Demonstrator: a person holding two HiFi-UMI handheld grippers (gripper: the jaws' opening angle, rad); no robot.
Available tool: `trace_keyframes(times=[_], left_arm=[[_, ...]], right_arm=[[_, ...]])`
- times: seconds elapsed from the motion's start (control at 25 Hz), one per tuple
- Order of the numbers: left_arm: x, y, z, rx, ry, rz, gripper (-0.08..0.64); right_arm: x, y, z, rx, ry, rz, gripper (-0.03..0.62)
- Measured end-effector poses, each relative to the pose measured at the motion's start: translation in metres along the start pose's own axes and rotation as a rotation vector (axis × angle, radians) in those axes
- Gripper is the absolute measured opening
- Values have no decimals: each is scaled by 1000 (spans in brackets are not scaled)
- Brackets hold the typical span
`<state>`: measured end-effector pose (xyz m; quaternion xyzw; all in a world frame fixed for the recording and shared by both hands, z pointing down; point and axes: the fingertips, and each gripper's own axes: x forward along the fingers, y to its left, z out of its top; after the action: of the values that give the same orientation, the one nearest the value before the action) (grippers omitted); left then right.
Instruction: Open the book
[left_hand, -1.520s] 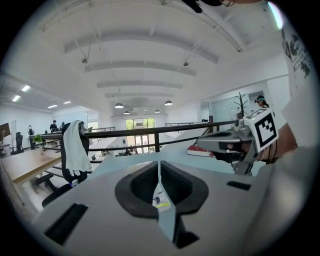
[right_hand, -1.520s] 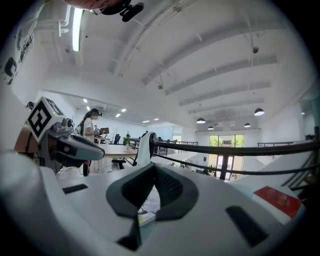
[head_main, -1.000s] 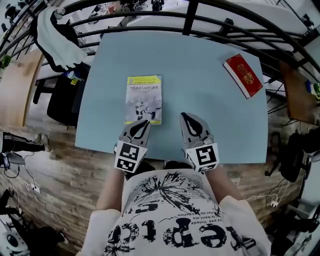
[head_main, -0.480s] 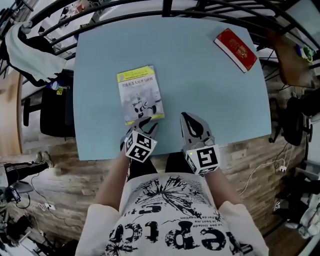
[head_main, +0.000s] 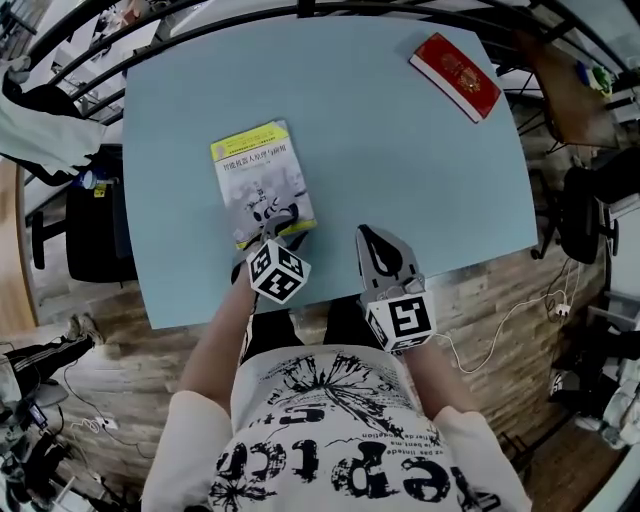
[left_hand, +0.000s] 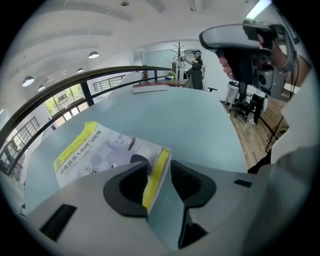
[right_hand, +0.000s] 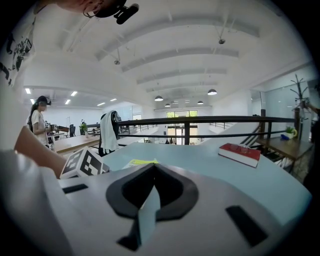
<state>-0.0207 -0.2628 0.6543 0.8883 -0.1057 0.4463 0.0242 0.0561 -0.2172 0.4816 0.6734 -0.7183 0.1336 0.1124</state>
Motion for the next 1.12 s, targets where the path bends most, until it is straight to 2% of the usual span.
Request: trace_keyframes(times=[0.08,0.16,0.32,0.52,0.76,0.96,1.12], left_arm=[[1,2,-2,-10,2,-3,158],[1,4,-1,-27,-6,-4,124],[-1,5,0,-85,-25,-42,101],[-10,4,3,-100,-48,-40,40],[-35,15,11,-212,-139,-20,26],[-73,28,20,-276,-245,35,26],[-109,44,20,-309,-343,147,26]], right_arm=[[-1,-1,-2,2,4,-4,11],[-2,-1,-4,2,8,-4,11],[-6,1,-2,-2,3,-8,11],[-10,1,4,-15,-8,-11,11],[-9,8,15,-33,-30,8,11],[-2,27,29,-57,-64,51,11],[4,45,39,-75,-97,94,11]])
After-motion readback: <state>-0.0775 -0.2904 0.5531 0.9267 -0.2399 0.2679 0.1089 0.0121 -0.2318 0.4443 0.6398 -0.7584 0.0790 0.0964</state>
